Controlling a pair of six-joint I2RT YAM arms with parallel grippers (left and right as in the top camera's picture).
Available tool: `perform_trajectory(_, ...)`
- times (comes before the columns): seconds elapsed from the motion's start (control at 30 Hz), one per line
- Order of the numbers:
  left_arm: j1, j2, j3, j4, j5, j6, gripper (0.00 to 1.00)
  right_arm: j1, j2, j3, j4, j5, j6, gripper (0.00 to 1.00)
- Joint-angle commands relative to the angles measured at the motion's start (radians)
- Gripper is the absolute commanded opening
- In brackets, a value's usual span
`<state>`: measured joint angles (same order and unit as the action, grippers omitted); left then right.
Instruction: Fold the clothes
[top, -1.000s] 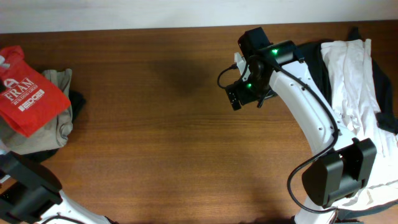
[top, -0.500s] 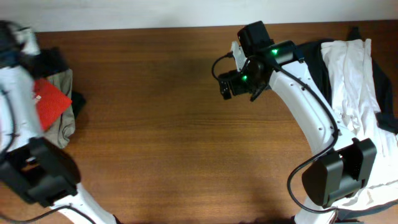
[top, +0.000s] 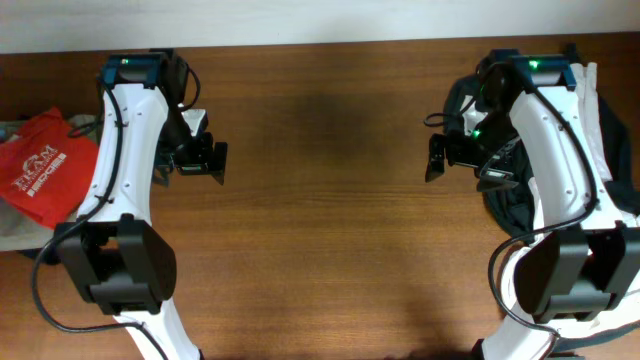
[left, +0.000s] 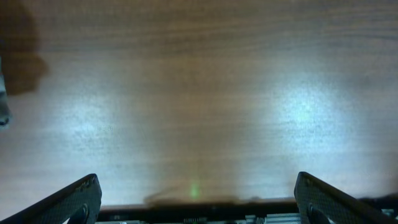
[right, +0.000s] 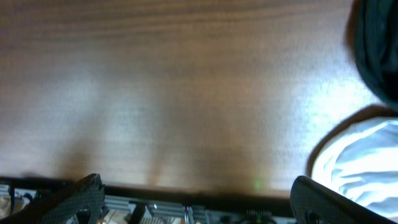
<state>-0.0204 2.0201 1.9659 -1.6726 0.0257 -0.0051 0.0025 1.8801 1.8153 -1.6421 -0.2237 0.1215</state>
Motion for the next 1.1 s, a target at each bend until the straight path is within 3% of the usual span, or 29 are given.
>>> perform_trajectory(0.0, -0.005, -0.144, -0.081, 0.034, -0.008, -0.025, 0.99, -0.002, -0.157, -0.016, 0.026, -0.001, -0.016, 0.99)
perform_trajectory(0.13, -0.006, -0.534, -0.425, 0.302, -0.007, 0.003, 0.99, -0.002, -0.442, -0.158, 0.232, -0.001, -0.011, 0.99)
perform_trajectory(0.23, -0.006, -0.925, -0.709, 0.536, 0.006, 0.02, 0.99, -0.002, -0.745, -0.446, 0.477, 0.043, -0.011, 0.99)
perform_trajectory(0.33, -0.006, -1.224, -0.875, 0.637, 0.008, 0.02, 0.99, -0.003, -1.013, -0.731, 0.656, 0.103, -0.012, 0.99)
perform_trajectory(0.43, -0.006, -1.444, -0.951, 0.666, 0.008, 0.02, 0.99, -0.003, -1.169, -0.859, 0.685, 0.108, -0.012, 0.99)
perform_trajectory(0.57, -0.006, -1.555, -0.951, 0.661, 0.008, 0.02, 0.99, -0.003, -1.188, -0.877, 0.606, 0.108, -0.012, 0.99)
perform_trajectory(0.9, -0.006, -1.555, -0.951, 0.661, 0.008, 0.02, 0.99, -0.003, -1.173, -0.877, 0.607, 0.108, -0.012, 0.99)
perform_trajectory(1.07, -0.006, -1.555, -0.951, 0.661, 0.008, 0.02, 0.99, -0.003, -1.321, -0.956, 0.703, 0.168, -0.041, 0.99)
